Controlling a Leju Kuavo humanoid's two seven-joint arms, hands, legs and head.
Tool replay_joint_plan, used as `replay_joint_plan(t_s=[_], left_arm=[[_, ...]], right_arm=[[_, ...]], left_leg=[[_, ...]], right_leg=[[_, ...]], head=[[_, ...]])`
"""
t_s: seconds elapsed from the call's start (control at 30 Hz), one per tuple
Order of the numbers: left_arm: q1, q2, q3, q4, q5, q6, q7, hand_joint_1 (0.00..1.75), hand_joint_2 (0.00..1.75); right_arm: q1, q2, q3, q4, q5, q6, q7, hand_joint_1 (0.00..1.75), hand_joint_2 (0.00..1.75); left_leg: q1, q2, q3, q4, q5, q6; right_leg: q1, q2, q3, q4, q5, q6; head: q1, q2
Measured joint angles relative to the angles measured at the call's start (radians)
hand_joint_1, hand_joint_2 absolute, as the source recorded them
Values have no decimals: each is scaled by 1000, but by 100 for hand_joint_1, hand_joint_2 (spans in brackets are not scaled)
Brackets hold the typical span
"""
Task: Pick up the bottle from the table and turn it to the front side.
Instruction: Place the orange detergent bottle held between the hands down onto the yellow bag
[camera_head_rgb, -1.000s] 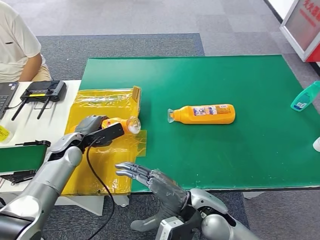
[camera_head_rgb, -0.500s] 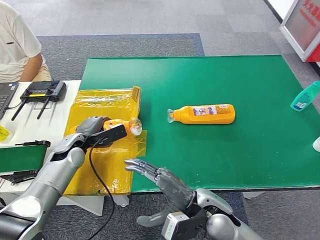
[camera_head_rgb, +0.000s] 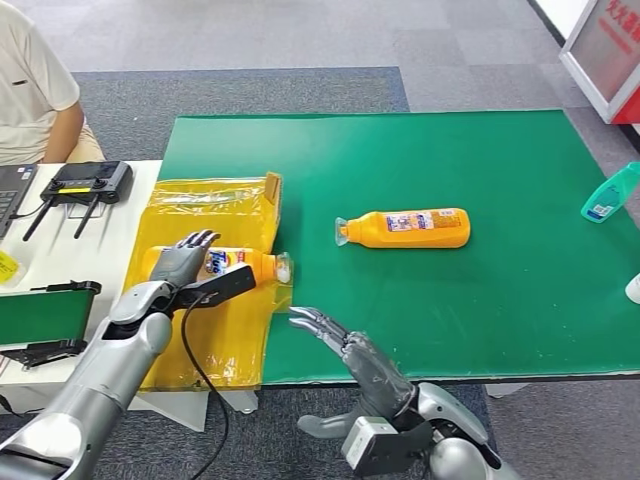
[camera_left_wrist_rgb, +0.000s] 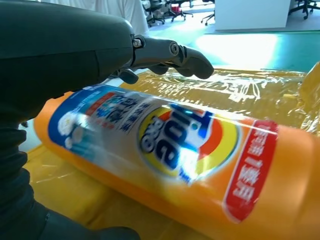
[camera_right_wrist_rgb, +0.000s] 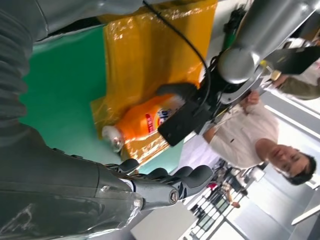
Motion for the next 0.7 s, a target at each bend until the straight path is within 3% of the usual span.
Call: replay_joint_plan(t_s=[0.17, 0.37, 0.7], left_arm=[[34, 28, 2, -72, 23, -2, -33, 0, 175], [114, 64, 0, -264, 90, -18, -63, 0, 175], [351, 135, 1, -693, 214, 24, -101, 0, 175]], right_arm=[[37, 0, -33, -1, 20, -15, 6, 0, 175], [66, 0, -60, -13, 46, -47, 24, 0, 175], [143, 32, -154, -58, 41, -79, 95, 0, 175]], left_leg=[[0, 0, 0, 0, 0, 0], [0, 0, 0, 0, 0, 0], [0, 0, 0, 0, -2, -1]], right_leg=[[0, 0, 0, 0, 0, 0], [0, 0, 0, 0, 0, 0], [0, 0, 0, 0, -3, -1]], head=[[0, 0], [0, 0], [0, 0]])
